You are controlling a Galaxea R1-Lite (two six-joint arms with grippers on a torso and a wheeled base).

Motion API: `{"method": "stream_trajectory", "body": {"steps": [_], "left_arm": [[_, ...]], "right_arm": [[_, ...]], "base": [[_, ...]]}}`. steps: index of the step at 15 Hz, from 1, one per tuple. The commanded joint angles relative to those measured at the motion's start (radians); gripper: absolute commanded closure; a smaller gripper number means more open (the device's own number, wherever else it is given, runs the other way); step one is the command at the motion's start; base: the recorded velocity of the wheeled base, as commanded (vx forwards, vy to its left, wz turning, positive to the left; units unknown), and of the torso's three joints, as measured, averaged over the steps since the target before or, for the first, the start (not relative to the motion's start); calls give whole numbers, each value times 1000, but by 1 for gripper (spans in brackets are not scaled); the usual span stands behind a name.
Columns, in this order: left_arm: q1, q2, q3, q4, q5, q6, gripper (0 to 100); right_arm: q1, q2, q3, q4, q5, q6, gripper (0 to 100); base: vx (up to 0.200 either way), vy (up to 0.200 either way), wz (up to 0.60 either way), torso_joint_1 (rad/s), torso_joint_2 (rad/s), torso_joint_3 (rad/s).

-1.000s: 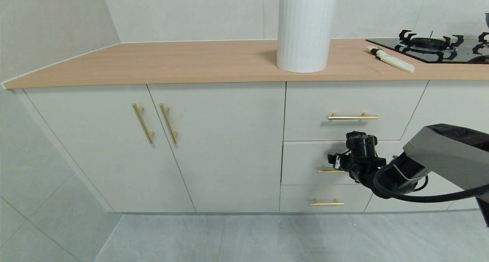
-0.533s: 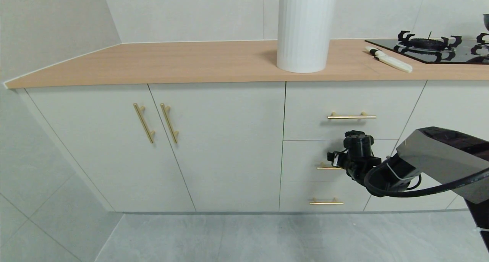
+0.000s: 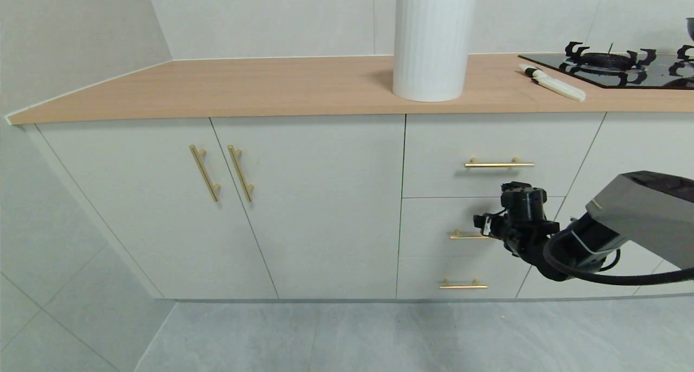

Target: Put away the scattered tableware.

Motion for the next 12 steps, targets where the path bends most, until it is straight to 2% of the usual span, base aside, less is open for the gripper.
{"method": "stream_trajectory", "body": {"steps": [1, 6, 7, 9, 10, 11, 12], "left_arm": [[0, 0, 0, 0, 0, 0, 0], [0, 0, 0, 0, 0, 0, 0], [0, 0, 0, 0, 0, 0, 0], [0, 0, 0, 0, 0, 0, 0], [0, 0, 0, 0, 0, 0, 0], [0, 0, 0, 0, 0, 0, 0], [0, 0, 0, 0, 0, 0, 0]], "right_arm": [[7, -161, 113, 76, 25, -4, 0], [8, -553, 400, 88, 34, -7, 0], [8, -553, 400, 88, 34, -7, 0], [8, -888, 585, 90, 31, -82, 0], [8, -895, 588, 91, 31, -84, 0], [8, -1095, 671, 117, 26, -147, 0], [8, -1207, 697, 171, 20, -177, 0]], "base": [[0, 0, 0, 0, 0, 0], [0, 0, 0, 0, 0, 0], [0, 0, 0, 0, 0, 0], [0, 0, 0, 0, 0, 0], [0, 0, 0, 0, 0, 0], [0, 0, 0, 0, 0, 0], [0, 0, 0, 0, 0, 0]]}}
